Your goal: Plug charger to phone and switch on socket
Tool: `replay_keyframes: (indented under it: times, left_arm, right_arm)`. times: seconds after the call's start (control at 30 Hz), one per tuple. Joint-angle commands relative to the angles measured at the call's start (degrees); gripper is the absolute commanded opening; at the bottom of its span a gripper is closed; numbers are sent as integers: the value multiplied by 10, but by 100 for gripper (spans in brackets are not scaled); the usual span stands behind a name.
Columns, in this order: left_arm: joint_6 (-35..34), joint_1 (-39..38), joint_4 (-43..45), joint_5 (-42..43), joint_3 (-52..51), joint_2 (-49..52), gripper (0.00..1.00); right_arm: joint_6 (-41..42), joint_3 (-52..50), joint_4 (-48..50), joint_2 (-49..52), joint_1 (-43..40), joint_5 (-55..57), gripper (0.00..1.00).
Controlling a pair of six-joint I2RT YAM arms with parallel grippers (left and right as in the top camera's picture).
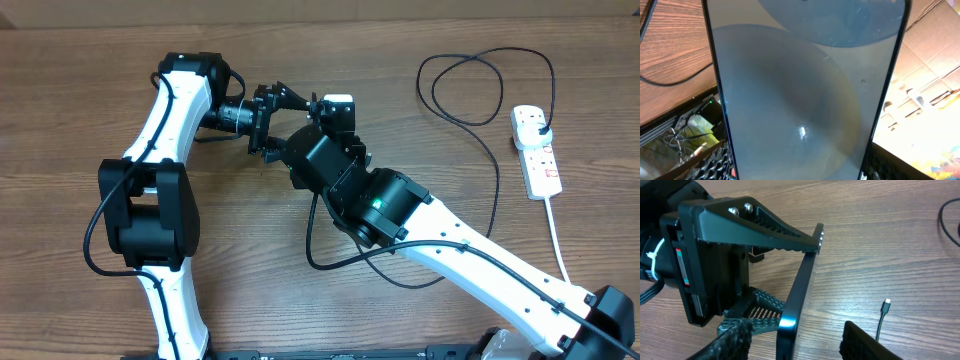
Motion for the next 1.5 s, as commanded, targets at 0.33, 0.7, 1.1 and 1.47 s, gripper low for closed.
replay_keyframes:
  times: [0.33,0.7,1.1,1.47]
  left_arm:
    - [-6,-2,0,14,16,3,80]
    - [-5,-2,-2,33,16,3,80]
    - [-5,-2,0,24,16,3,81]
    - [-5,-2,0,24,16,3,81]
  right_arm:
    - [-2,12,18,9,3,-5,47]
    - [-2,12,17,25,3,-11,45]
    - [-2,12,16,25,3,-11,34]
    - [-2,12,17,25,3,-11,31]
